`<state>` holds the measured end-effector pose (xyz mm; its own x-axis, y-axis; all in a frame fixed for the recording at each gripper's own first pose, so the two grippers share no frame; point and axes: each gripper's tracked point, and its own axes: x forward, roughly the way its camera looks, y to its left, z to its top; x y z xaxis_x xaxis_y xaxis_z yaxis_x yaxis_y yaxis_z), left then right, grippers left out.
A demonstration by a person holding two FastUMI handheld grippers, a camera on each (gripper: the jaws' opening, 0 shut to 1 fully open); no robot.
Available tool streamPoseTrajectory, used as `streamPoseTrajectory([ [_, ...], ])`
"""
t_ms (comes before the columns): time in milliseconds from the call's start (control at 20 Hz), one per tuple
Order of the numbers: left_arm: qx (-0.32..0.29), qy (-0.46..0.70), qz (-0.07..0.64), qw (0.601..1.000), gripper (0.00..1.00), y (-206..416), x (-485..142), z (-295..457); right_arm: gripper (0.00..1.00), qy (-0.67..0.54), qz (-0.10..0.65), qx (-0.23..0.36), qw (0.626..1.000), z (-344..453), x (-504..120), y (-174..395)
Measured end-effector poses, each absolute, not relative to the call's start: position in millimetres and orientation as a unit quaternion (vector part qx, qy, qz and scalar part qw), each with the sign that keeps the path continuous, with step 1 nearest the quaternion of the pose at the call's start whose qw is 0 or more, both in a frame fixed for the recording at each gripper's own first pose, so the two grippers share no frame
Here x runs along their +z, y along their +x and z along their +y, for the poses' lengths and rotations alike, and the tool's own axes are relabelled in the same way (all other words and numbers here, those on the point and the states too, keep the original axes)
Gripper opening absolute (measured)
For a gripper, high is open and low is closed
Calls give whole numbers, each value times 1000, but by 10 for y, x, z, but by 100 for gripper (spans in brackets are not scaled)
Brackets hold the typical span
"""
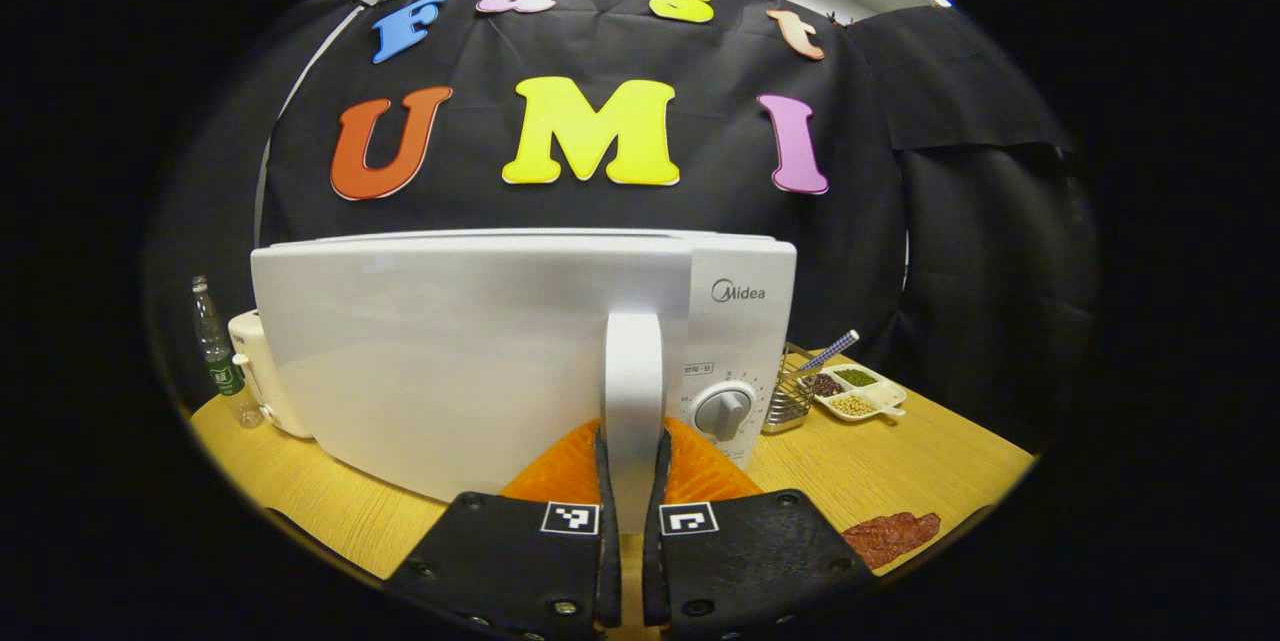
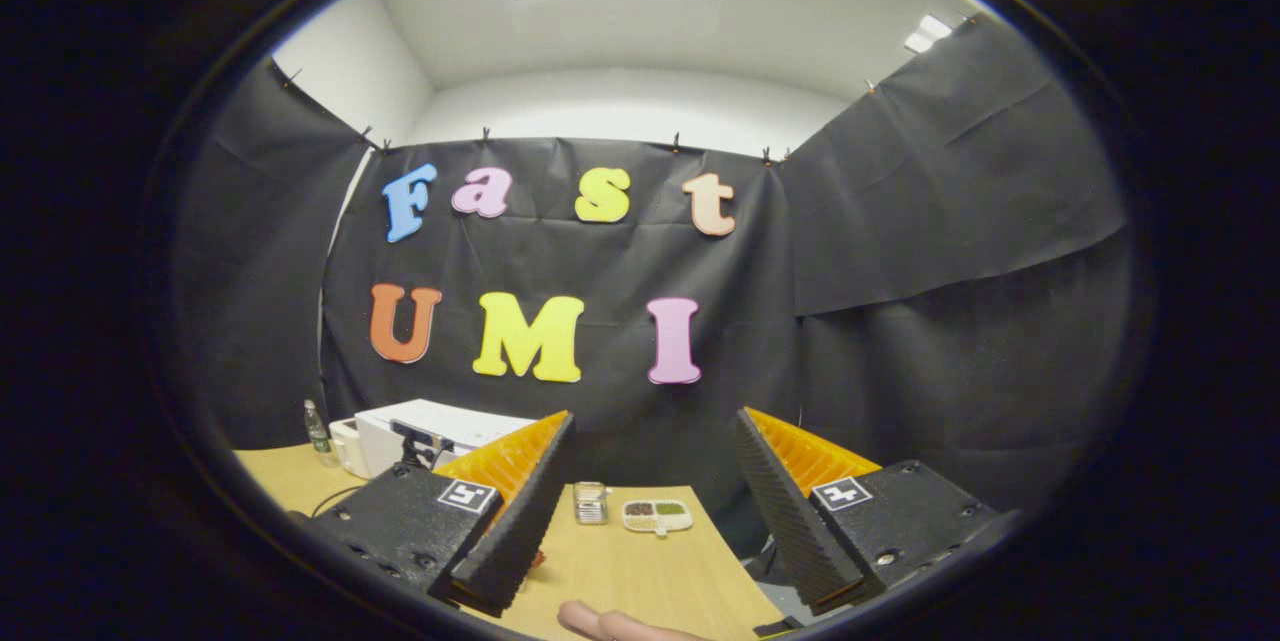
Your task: Open the microwave oven with the left hand, put the food in, and close the microwave oven.
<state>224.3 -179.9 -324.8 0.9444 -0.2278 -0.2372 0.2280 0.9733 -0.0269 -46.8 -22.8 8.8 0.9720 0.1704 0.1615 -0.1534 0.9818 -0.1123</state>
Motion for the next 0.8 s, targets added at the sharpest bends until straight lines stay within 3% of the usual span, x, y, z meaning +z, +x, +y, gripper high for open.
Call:
streamPoseTrajectory([
  [500,-162,-1,85,983,8,1340,-3151,-1305,100,-62,-72,95,991,200,-155,-694],
  [800,-146,-4,77,986,8,832,-3113,-711,100,-57,-47,148,986,643,-341,-882],
])
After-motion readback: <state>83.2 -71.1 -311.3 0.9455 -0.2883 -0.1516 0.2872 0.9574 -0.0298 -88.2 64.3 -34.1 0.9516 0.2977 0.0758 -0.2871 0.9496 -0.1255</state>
